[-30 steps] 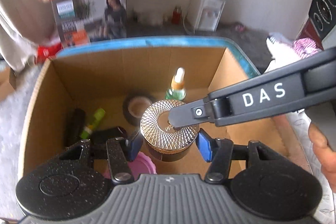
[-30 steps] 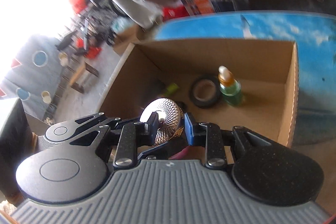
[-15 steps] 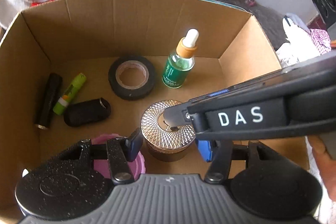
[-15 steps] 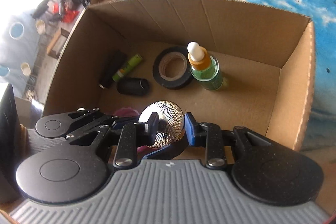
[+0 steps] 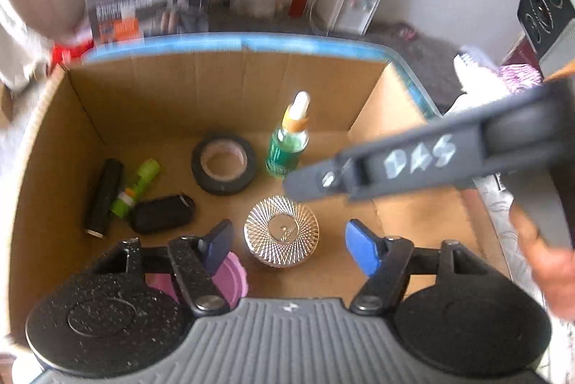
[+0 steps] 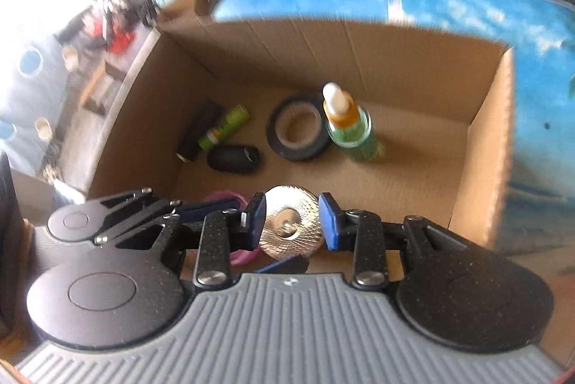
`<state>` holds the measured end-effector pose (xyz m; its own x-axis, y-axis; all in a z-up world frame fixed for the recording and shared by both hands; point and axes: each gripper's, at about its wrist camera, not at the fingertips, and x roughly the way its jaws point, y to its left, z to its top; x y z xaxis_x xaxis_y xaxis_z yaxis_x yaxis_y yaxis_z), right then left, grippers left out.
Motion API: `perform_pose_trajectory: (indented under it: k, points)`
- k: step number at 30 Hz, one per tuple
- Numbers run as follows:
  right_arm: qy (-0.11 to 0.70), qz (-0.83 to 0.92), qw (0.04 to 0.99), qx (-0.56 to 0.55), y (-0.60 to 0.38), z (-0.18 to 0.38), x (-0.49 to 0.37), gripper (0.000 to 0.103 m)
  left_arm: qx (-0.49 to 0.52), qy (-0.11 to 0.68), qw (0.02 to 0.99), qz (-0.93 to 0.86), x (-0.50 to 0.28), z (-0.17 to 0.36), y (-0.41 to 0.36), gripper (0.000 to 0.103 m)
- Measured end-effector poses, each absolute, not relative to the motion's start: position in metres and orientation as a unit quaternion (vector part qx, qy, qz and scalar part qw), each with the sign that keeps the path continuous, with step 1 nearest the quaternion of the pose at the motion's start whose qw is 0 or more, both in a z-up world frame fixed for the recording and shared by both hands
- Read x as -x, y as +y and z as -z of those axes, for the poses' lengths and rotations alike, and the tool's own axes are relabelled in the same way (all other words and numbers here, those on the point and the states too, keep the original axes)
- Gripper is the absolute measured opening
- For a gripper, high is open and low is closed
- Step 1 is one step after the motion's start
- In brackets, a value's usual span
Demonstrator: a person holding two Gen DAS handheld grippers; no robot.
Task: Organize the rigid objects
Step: 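Carry the gold-lidded jar into the box and open the right gripper, then move the right gripper out of the box to the white plug adapter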
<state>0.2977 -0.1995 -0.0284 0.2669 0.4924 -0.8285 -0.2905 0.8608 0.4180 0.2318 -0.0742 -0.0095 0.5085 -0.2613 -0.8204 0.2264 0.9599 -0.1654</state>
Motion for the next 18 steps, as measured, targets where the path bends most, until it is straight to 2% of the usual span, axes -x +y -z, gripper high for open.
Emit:
perform_pose_trajectory:
  k: [4, 10, 15, 18]
  points:
    - [0.482, -0.27, 0.824, -0.127, -0.217, -0.015, -0.258, 0.031, 0.003, 0.404, 0.903, 0.148, -0.176, -0.027, -0.057, 0.081]
    - [0.386, -0.313, 0.855, -0.147, -0.236, -0.059, -0.179, 0.033, -0.008, 0.342, 0.932, 0.122, -0.096, -0.047, -0.024, 0.083]
    - [0.381, -0.347, 0.839, -0.177, -0.222, -0.045, -0.137, 0.034, -0.007, 0.354, 0.93, 0.098, -0.062, -0.021, -0.007, 0.083]
    - [0.389, -0.357, 0.83, -0.178, -0.201, -0.023, -0.124, 0.034, -0.021, 0.373, 0.924, 0.086, -0.059, 0.002, -0.007, 0.079]
